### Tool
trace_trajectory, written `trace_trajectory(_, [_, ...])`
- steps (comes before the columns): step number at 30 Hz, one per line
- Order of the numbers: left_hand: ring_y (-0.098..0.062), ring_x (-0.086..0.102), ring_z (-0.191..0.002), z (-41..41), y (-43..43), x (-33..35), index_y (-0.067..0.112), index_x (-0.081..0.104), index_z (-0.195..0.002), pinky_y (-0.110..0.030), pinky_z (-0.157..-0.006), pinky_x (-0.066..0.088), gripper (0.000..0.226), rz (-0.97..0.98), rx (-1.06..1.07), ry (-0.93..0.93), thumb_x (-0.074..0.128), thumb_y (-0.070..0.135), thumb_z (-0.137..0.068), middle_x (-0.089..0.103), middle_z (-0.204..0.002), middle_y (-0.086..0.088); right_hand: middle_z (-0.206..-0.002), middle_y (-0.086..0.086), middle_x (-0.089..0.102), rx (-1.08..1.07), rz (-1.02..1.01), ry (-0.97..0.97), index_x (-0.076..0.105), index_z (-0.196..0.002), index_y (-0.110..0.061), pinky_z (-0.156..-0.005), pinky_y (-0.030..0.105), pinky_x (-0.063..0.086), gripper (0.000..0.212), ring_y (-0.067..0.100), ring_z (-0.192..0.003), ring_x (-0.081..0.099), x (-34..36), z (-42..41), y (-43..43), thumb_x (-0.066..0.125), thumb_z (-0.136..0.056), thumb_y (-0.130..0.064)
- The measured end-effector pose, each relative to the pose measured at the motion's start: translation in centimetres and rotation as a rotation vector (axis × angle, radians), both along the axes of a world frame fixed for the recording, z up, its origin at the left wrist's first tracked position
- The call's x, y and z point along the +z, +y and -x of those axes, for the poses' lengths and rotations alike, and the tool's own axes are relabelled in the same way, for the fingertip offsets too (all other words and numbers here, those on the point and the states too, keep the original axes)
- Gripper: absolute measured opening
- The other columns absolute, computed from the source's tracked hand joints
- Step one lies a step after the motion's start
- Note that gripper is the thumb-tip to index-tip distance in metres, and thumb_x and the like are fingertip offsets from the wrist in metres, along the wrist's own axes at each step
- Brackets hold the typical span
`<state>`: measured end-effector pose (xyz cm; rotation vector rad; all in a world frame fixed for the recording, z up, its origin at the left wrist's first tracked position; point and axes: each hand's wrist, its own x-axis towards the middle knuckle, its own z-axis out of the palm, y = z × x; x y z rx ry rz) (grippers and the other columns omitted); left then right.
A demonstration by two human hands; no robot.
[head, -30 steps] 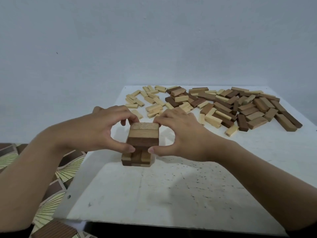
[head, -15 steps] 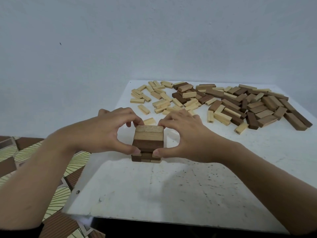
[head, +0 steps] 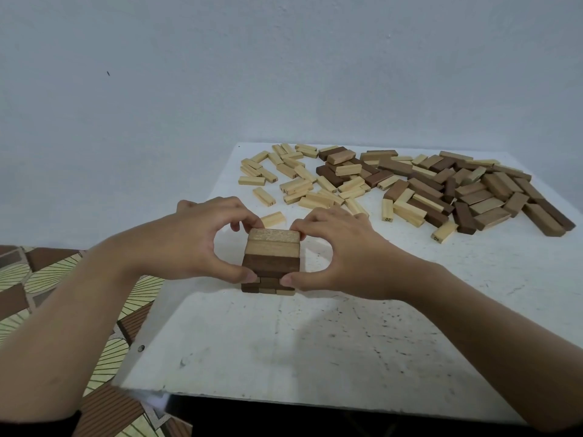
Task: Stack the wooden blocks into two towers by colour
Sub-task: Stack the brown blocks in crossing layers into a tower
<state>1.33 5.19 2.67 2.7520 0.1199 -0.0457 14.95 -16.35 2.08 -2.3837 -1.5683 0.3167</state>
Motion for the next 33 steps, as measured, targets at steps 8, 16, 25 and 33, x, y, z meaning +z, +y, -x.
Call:
trace_trajectory(8, [0.006,0.041,-0.124,0.2,-0.1,-0.2,0.05,0.053,-0.125,-0.029,-0.106,0.022,0.076,0.024,0.016,0.012,0.065,0.083,-0.057,0.046,-0.123,0.032,-0.14,-0.016,0.044,-0.024,-0.013,0.018,0.043,-0.147,-0.034,-0.115,0.047,0.022,0.08,0.007,-0.133,0.029,-0.1,0.1,-0.1,0.061,-0.081,-0.074])
trace_trajectory(16, [0.032,0.024,-0.116,0.3,-1.0,-0.4,0.049,0.047,-0.134,-0.009,-0.1,0.021,0.088,0.078,0.048,0.017,0.081,0.07,-0.055,0.047,-0.124,0.035,-0.147,-0.022,0.039,-0.041,-0.085,0.052,0.038,-0.152,-0.034,-0.115,0.038,0.018,0.096,-0.002,-0.133,0.023,-0.8,0.0,-0.4,0.067,-0.072,-0.078])
trace_trajectory(25, [0.0,0.038,-0.132,-0.1,-0.9,-0.7,0.065,0.039,-0.134,-0.036,-0.114,0.03,0.099,0.166,0.084,0.014,0.081,0.079,-0.046,0.049,-0.128,0.041,-0.147,-0.02,0.045,-0.053,-0.133,0.063,0.045,-0.148,-0.035,-0.117,0.039,0.022,0.088,0.001,-0.136,0.029,-1.1,0.1,-0.3,0.069,-0.074,-0.075])
trace_trajectory(33, [-0.008,0.045,-0.131,-0.2,-1.0,-0.8,0.066,0.043,-0.131,-0.044,-0.112,0.038,0.092,0.2,0.091,0.008,0.09,0.067,-0.052,0.054,-0.126,0.041,-0.148,-0.019,0.045,-0.06,-0.143,0.06,0.045,-0.149,-0.035,-0.113,0.034,0.018,0.087,0.001,-0.138,0.028,-1.3,0.1,-0.5,0.07,-0.075,-0.072])
